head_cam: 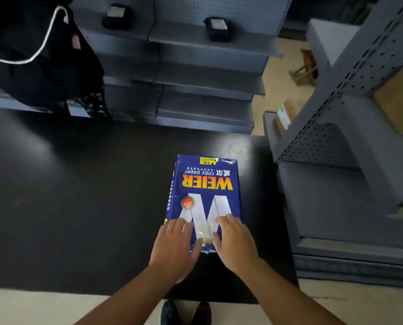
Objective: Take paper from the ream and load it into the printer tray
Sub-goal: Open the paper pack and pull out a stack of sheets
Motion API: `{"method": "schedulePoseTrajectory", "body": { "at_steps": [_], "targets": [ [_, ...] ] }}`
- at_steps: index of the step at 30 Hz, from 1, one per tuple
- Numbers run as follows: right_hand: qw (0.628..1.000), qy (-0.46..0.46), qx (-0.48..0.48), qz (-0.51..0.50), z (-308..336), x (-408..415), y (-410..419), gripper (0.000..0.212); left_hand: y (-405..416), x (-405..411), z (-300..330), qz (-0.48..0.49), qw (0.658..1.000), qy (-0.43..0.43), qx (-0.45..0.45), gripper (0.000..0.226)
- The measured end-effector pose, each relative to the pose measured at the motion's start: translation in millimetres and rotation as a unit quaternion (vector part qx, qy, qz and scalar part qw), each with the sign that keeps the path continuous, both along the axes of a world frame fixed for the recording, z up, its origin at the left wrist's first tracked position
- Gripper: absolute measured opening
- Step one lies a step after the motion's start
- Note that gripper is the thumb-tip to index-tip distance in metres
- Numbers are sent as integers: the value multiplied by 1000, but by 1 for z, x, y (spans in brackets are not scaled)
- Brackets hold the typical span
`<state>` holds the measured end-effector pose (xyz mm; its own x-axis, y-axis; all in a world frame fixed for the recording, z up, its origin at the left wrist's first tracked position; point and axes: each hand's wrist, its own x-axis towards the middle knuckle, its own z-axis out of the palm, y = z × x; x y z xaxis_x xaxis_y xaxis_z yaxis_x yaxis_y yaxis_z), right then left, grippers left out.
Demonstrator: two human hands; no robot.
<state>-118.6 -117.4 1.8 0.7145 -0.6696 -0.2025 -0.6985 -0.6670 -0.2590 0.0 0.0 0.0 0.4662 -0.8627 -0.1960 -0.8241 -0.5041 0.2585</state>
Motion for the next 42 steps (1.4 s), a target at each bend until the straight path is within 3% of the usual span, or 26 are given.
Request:
{"method": "schedulePoseTrajectory", "body": {
  "at_steps": [4,13,21,27,30,35,39,42],
  "targets": [
    [999,-22,13,-32,-42,20,-16,36,-15,11,-38,-13,999,-40,-20,48],
    [992,-68,33,-100,-76,30,-13,13,-17,9,-52,-34,999,-11,-9,48],
    [998,-19,-37,-43,-94,28,-10,32,-19,6,-54,-33,999,8,17,55],
    [991,4,-117,58,-97,20,-6,19,-18,8,-57,-59,997,-6,45,52],
    [988,-10,-125,94,-95,8,10,16,-18,9,-58,-75,995,-6,66,52],
    [991,-41,-88,90,-95,-14,23,31,-17,10,-59,-88,993,1,80,54],
    [974,-119,-140,134,-80,-34,38,4,-16,11,-61,-96,990,-9,100,52],
    [968,-134,-127,168,-76,-54,55,21,-14,7,-63,-137,983,-35,119,47]
  ]
}}
